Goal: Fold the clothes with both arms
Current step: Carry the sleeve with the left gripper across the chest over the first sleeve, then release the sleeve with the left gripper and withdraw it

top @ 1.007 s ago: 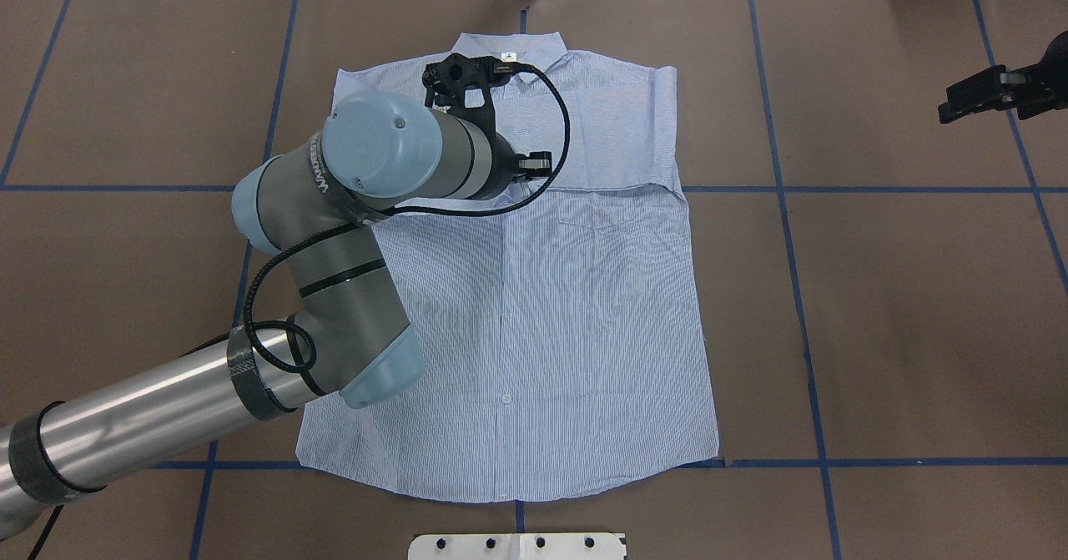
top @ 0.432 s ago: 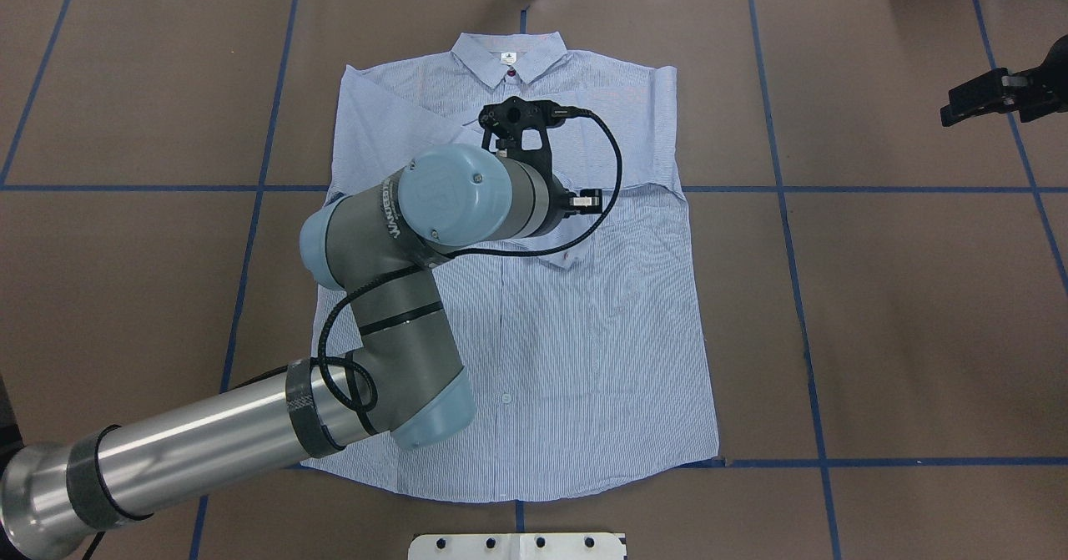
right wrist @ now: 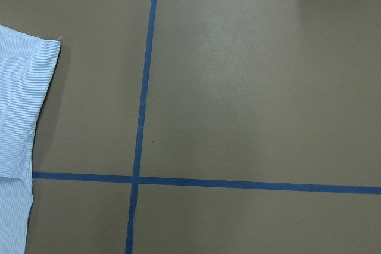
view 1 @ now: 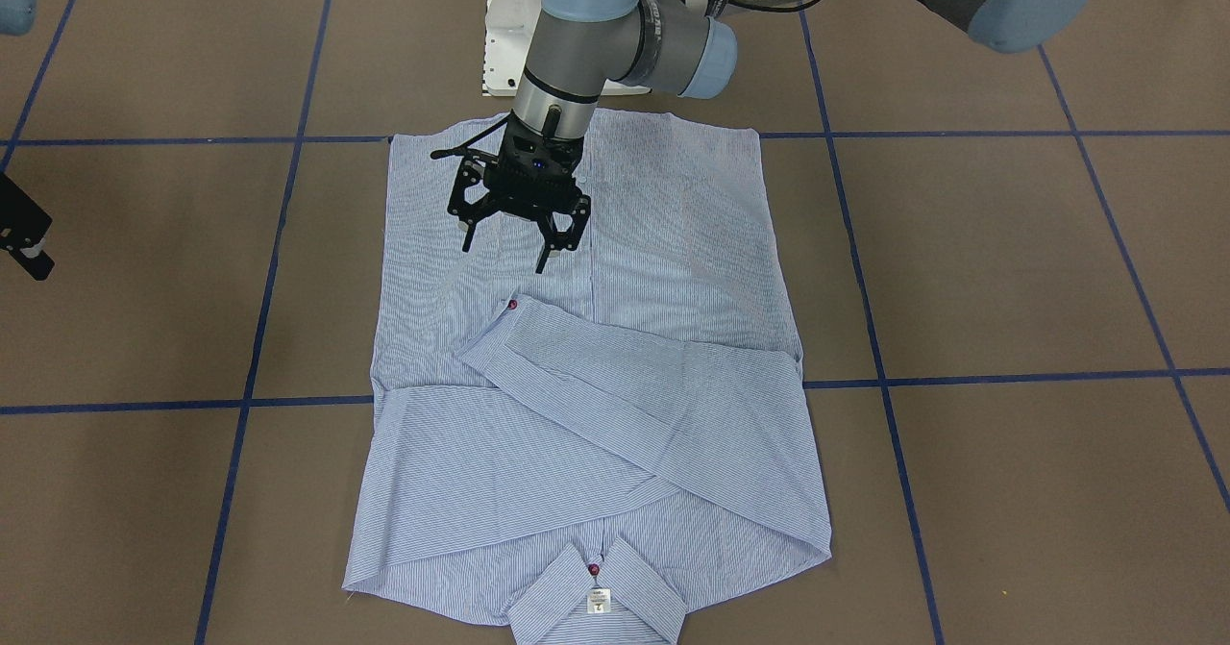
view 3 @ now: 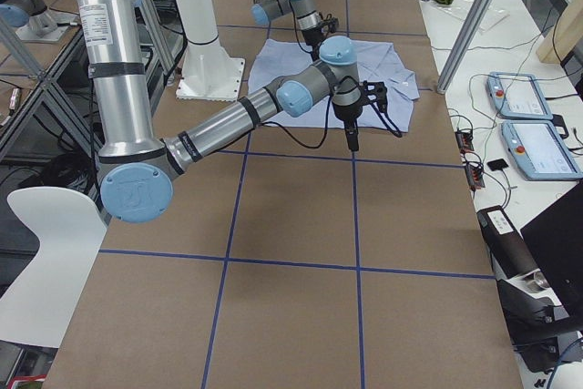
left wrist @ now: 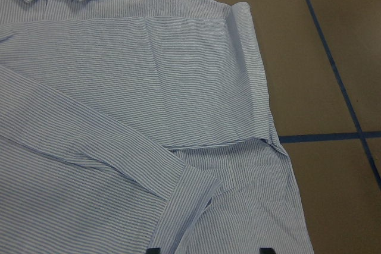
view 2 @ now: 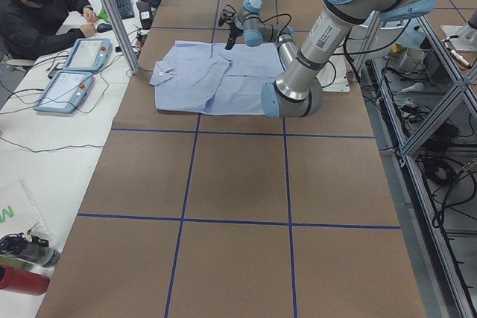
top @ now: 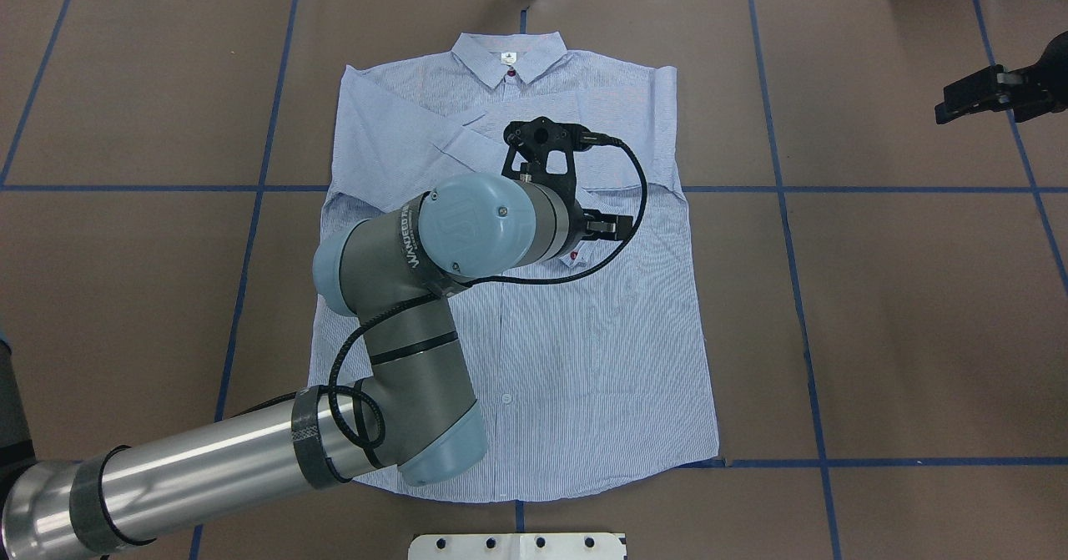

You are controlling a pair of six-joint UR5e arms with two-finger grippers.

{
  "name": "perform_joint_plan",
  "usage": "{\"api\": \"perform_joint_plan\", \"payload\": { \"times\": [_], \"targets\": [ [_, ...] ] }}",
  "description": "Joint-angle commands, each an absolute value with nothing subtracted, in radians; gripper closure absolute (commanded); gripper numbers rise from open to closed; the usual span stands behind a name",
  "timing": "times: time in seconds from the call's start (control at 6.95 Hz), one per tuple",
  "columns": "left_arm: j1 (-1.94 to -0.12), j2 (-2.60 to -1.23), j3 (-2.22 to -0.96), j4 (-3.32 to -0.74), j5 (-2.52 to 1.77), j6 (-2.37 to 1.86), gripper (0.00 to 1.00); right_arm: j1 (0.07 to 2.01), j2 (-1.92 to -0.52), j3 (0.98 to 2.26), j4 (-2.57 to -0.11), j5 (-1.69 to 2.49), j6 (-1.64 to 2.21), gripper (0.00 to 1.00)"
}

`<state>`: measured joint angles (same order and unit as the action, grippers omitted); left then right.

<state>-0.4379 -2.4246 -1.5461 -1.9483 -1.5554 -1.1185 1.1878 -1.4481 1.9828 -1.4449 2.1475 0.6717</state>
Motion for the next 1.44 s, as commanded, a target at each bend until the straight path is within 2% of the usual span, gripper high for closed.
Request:
{"api": "perform_joint_plan", "payload": {
  "times": [0.0,0.14,0.43,0.58,0.86,1.15,1.3],
  "targets": [
    [-0.446,-2.319,-1.716,-1.884,-1.63,-0.959,0.0,1.132,-1.45,1.994,-1.385,2.142,0.809,0.0],
    [-0.481,-2.284,-1.773,-1.876,-1.693,-0.903,0.0,1.064,-1.451,2.038,-1.372,2.094,0.922,0.0],
    [-0.527,-2.002,-2.036,-1.875,-1.689,-0.894,0.0,0.83,-1.5,2.208,-1.371,1.903,1.221,0.0],
    [-0.529,-1.903,-2.11,-1.875,-1.686,-0.905,0.0,0.675,-1.537,2.283,-1.373,1.758,1.37,0.0],
    [-0.529,-1.719,-2.189,-1.911,-1.668,-0.945,0.0,0.45,-1.627,2.373,-1.377,1.576,1.512,0.0],
    [-0.417,-1.539,-2.195,-2.066,-1.484,-1.177,0.0,0.401,-1.643,2.391,-1.378,1.507,1.526,0.0],
    [-0.312,-1.504,-2.18,-2.068,-1.414,-1.284,0.0,0.396,-1.643,2.39,-1.378,1.503,1.526,0.0]
  ]
}}
